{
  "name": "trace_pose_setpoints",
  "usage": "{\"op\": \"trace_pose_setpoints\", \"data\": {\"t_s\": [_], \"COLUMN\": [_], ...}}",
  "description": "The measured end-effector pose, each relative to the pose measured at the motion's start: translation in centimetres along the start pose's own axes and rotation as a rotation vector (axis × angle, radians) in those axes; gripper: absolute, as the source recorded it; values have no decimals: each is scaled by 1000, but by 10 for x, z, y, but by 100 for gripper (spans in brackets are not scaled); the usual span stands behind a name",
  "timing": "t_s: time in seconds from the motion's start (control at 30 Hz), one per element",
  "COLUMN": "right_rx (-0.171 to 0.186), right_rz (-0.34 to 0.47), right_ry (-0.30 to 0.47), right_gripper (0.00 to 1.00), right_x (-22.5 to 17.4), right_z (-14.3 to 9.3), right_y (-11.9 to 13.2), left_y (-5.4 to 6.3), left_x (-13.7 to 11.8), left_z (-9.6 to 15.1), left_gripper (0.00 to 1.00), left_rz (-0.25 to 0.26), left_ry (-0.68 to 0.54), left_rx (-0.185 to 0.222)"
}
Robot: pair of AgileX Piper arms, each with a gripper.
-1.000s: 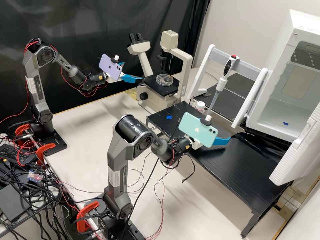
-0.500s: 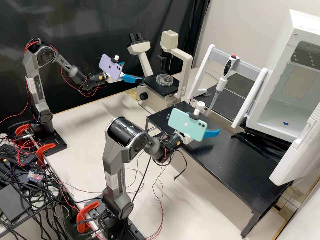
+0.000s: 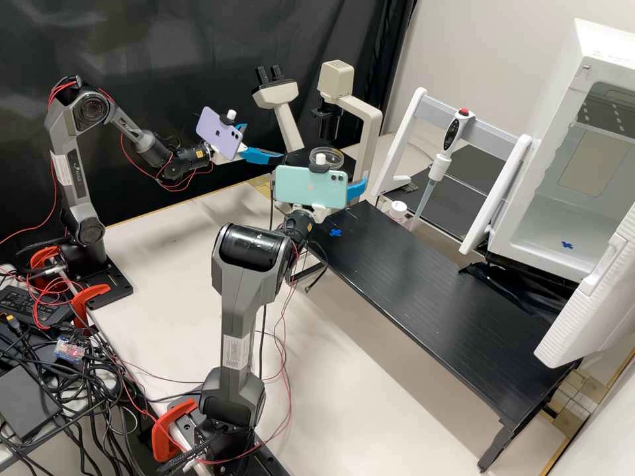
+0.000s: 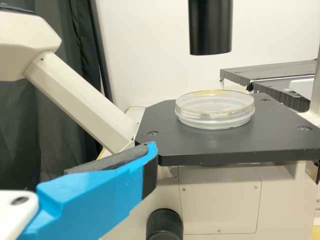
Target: Move the petri dish to the bench
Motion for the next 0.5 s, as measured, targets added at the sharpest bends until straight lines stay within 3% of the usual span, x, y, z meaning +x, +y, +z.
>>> {"op": "trace_pose_setpoints", "data": {"t_s": [0.2, 0.5], "right_rx": [-41, 15], "right_rz": [-41, -102], "right_ry": [0, -95], "right_gripper": [100, 100], "right_x": [46, 115], "right_z": [-23, -29], "right_y": [-11, -25], "left_y": [0, 0], "left_x": [0, 0], "left_z": [0, 0], "left_gripper": [100, 100], "left_rz": [0, 0], "left_ry": [0, 0], "left_rx": [0, 0]}}
